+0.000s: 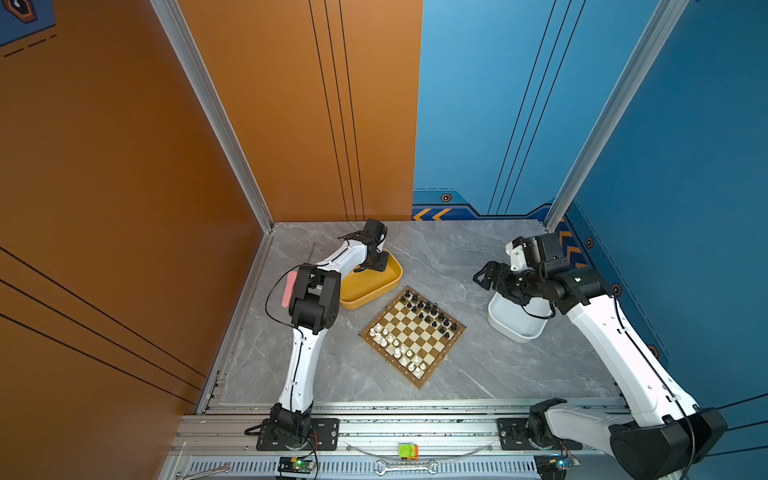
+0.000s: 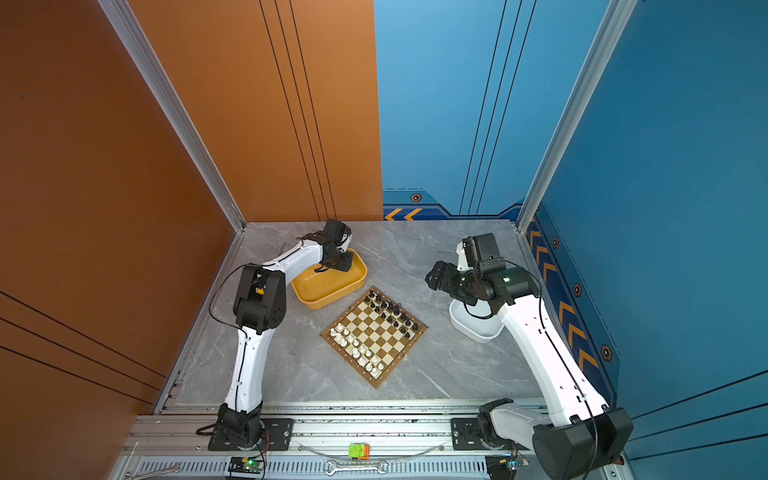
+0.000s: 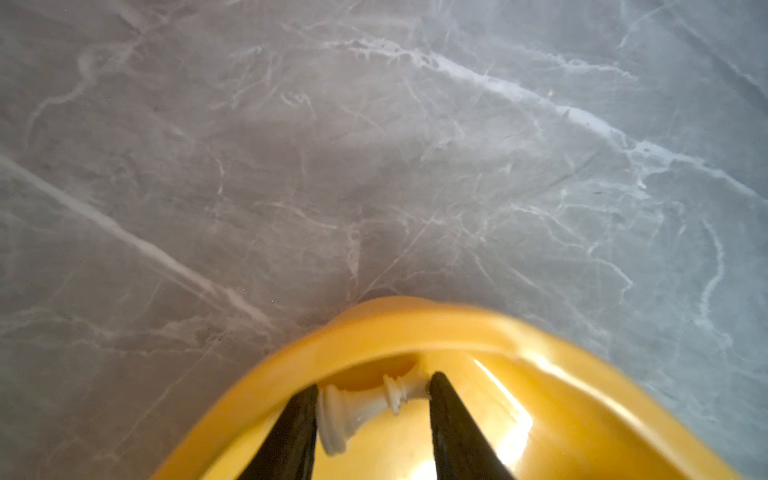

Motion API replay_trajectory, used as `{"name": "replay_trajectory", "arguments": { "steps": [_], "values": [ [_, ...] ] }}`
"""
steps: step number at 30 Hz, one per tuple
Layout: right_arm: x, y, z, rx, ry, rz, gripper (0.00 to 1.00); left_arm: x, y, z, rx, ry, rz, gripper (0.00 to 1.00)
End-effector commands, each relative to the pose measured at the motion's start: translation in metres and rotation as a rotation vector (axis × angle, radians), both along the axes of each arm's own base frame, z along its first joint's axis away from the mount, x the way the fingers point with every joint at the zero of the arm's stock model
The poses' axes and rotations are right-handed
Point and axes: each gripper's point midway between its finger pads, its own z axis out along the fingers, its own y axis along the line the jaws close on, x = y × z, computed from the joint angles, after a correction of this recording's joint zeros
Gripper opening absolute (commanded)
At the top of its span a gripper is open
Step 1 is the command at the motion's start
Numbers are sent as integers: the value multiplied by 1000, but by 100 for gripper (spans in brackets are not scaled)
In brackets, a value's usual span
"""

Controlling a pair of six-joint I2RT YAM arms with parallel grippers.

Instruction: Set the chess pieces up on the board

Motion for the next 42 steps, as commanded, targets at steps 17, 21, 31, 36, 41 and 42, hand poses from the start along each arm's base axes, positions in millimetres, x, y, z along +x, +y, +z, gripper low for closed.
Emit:
{"name": "replay_trajectory", "arguments": {
  "steps": [17,21,31,36,41,42],
  "values": [
    [-20,-3,0,16,9,-2,86,-34,32,1,-260,127,189,47],
    [-23,-2,1,19,6,-3,86,-35,35,-1,-289,136,213,50],
    [-28,-3,-3,17,12,-7,86,-41,45,4,-287,135,253,51],
    [-28,-3,-3,14,9,-9,86,-43,59,-1,-289,146,310,50],
    [-29,-3,-4,11,6,-12,86,-37,77,-4,-305,129,433,47],
    [-28,-3,-4,10,3,-13,86,-35,77,-4,-307,121,446,47]
  ]
}}
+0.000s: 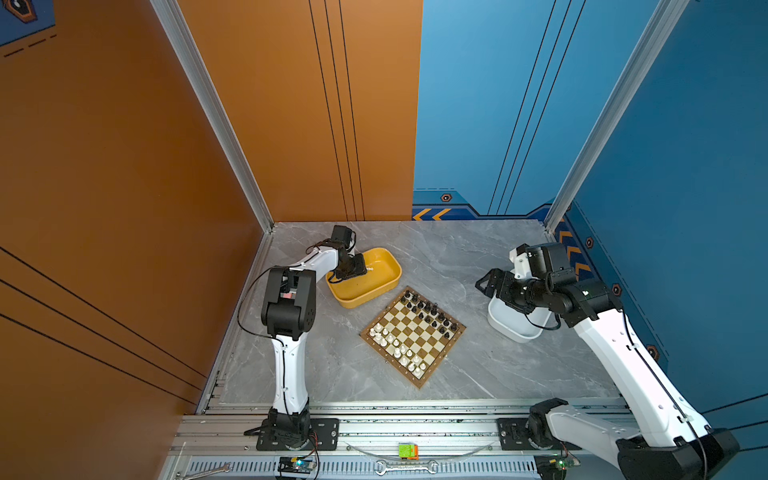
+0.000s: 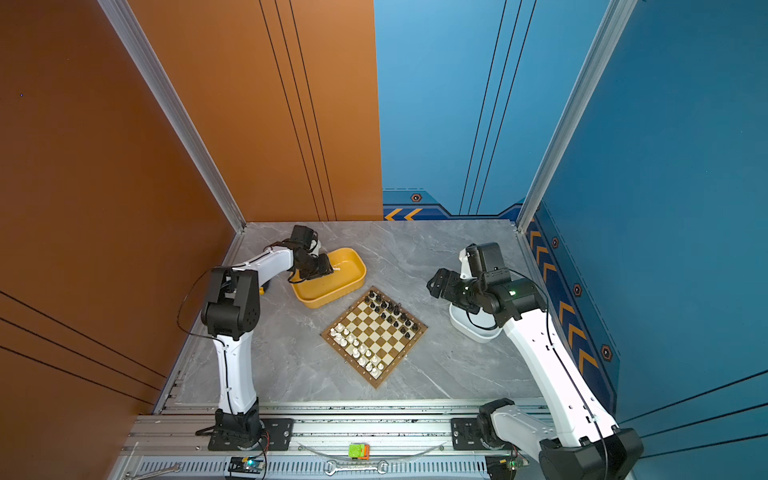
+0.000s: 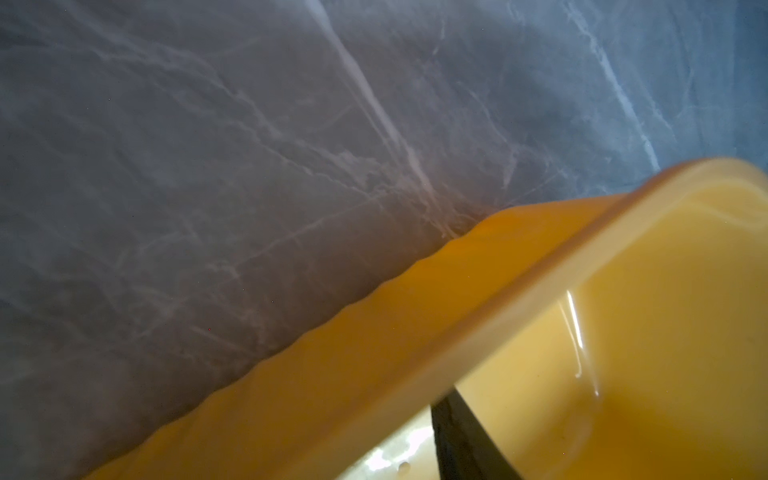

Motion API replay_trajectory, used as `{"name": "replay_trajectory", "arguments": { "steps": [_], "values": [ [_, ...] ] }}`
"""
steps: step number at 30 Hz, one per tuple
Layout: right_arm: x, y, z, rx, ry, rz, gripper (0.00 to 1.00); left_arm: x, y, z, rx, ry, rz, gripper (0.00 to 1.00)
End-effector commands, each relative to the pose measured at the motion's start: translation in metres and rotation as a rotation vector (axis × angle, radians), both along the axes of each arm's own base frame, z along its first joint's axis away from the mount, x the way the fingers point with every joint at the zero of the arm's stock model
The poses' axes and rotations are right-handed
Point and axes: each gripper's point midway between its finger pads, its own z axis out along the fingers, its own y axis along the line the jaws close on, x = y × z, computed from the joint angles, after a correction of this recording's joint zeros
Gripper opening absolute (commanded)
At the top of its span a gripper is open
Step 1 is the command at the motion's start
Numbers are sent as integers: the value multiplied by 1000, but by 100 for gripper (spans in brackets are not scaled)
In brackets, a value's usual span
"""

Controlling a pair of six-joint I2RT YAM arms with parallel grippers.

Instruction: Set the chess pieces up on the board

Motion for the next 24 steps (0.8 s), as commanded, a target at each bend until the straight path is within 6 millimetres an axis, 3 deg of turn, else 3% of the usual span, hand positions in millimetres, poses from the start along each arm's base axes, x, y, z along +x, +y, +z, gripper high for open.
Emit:
{"name": "replay_trajectory", "arguments": {
  "steps": [1,16,24],
  "values": [
    [-8,-2,-4,-12,16,-10,86,0,15,-2,11,9,100,47],
    [-11,-6,-6,-17,7,-34,85,21,-3,9,-6,-15,168,48],
    [-11,-5,-8,-13,5,-33,86,31,-10,-1,72,-4,190,49]
  ]
}}
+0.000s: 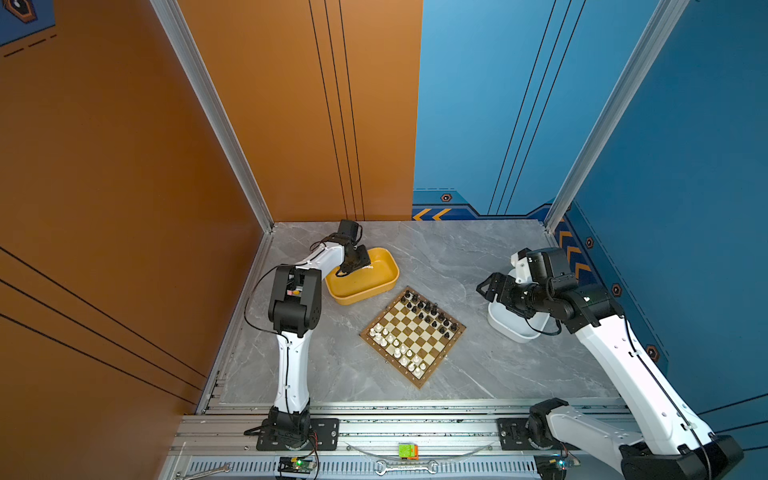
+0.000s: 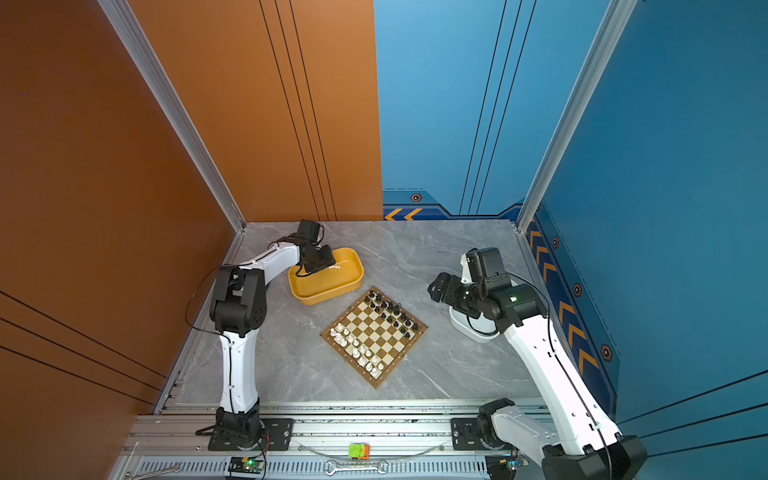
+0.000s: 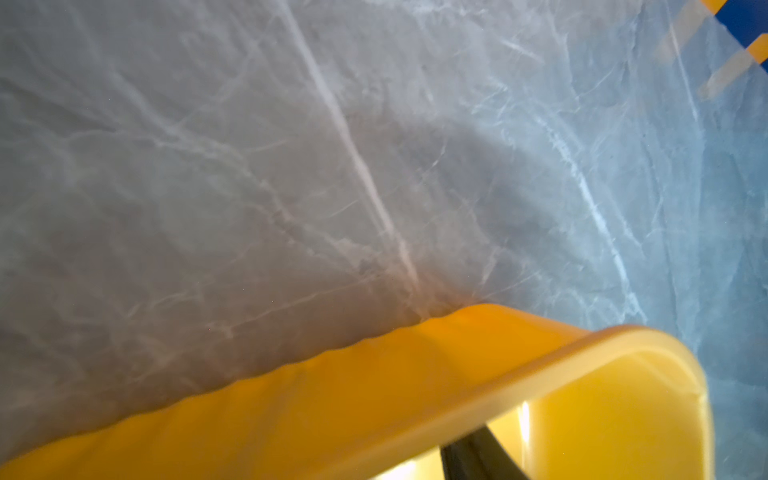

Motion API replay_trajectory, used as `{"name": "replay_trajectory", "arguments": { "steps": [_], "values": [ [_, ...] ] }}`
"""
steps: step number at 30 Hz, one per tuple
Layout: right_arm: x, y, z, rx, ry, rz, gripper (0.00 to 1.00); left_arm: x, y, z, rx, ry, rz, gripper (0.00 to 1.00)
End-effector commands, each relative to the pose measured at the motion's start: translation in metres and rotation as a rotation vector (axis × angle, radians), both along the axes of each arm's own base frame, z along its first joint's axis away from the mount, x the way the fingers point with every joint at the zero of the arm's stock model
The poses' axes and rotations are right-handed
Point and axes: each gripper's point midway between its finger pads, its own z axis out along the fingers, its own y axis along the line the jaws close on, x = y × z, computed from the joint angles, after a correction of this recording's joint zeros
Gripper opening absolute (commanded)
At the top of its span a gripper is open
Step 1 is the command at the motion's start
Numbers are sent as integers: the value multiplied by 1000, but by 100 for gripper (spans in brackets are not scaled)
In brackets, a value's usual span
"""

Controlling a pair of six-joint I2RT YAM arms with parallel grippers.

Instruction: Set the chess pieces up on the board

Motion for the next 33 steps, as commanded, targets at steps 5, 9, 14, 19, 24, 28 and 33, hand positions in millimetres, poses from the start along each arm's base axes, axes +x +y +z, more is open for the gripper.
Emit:
{"name": "replay_trajectory", "arguments": {
  "steps": [5,9,14,19,24,28,33],
  "values": [
    [-9,-6,-3,-10,-9,-23,86,-7,8,-20,136,82,60,47],
    [-13,-9,-4,-14,-7,-34,86,-10,14,-24,166,100,93,35],
    [-17,-13,-4,-16,-9,-41,86,-10,14,-24,173,102,101,28],
    [-21,-17,-5,-16,-9,-45,86,-15,12,-23,176,109,89,25],
    [-24,-19,-5,-8,-7,-45,86,-20,10,-20,169,120,76,25],
    [-25,-20,-4,-5,-5,-42,86,-29,9,-1,168,104,36,33],
    [-26,-23,1,-13,-7,-39,86,-62,20,35,210,154,-49,37]
  ]
}}
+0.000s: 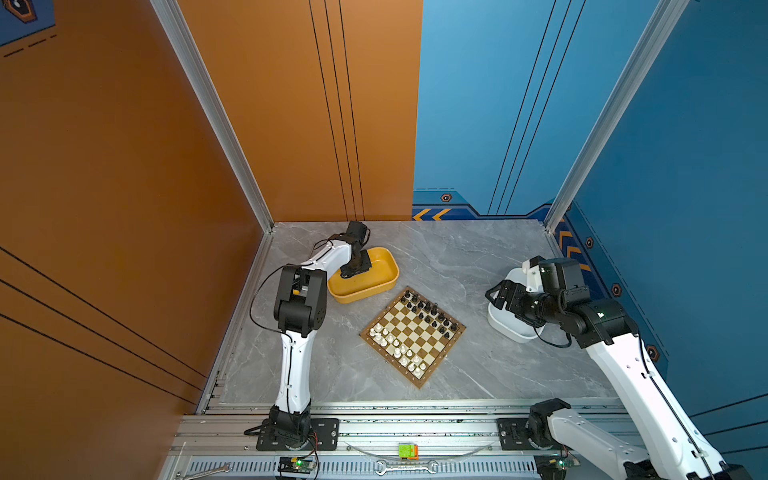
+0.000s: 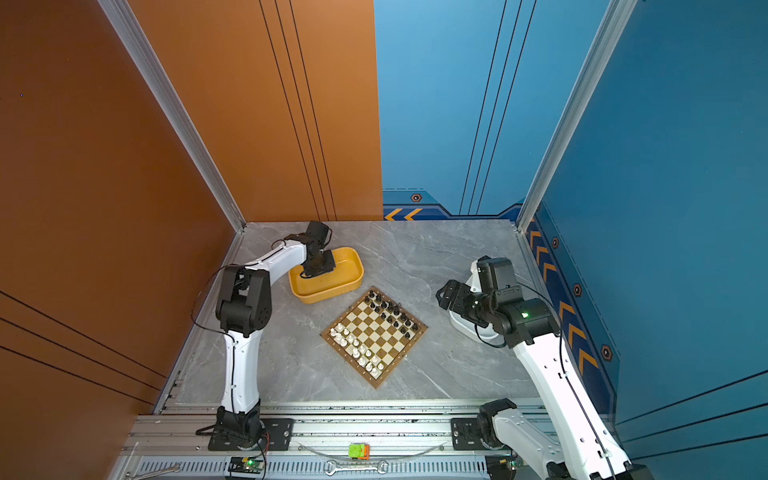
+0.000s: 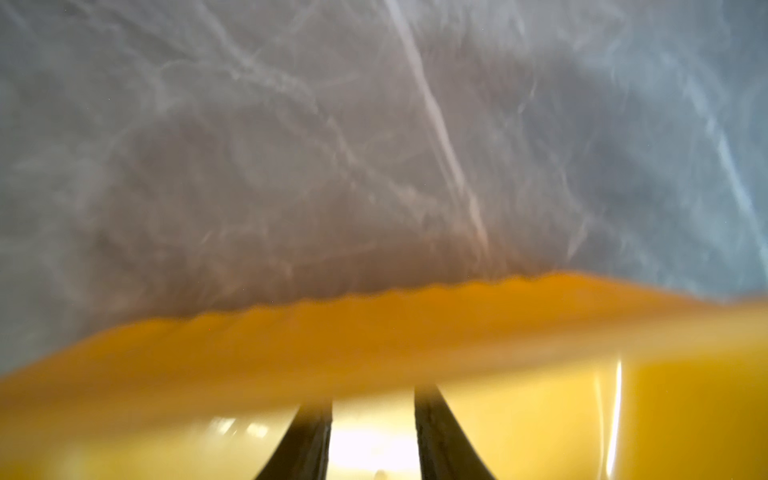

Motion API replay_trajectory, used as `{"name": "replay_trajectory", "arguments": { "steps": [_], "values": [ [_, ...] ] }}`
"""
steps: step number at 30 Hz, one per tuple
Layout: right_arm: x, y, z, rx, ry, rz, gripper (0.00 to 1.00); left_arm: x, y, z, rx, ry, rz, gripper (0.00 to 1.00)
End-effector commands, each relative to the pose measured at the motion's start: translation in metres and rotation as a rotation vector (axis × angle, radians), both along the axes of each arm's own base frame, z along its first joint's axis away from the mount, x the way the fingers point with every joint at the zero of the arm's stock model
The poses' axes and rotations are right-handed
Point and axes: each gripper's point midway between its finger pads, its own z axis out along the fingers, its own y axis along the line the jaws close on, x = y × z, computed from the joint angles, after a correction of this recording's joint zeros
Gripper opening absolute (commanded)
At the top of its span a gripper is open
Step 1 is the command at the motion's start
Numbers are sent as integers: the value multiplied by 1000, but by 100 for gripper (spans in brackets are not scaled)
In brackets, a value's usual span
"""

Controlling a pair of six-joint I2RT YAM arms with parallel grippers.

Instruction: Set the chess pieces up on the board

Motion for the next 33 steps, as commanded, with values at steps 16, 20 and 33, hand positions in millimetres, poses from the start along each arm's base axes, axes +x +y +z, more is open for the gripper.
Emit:
{"name": "replay_trajectory", "arguments": {
  "steps": [16,20,33],
  "values": [
    [10,9,-3,22,29,58,86,-136,26,58,170,286,-298,50],
    [16,15,-8,33,36,80,86,-141,22,60,188,242,-358,52],
    [21,23,-10,42,36,143,86,-154,-8,54,111,140,-505,61]
  ]
}}
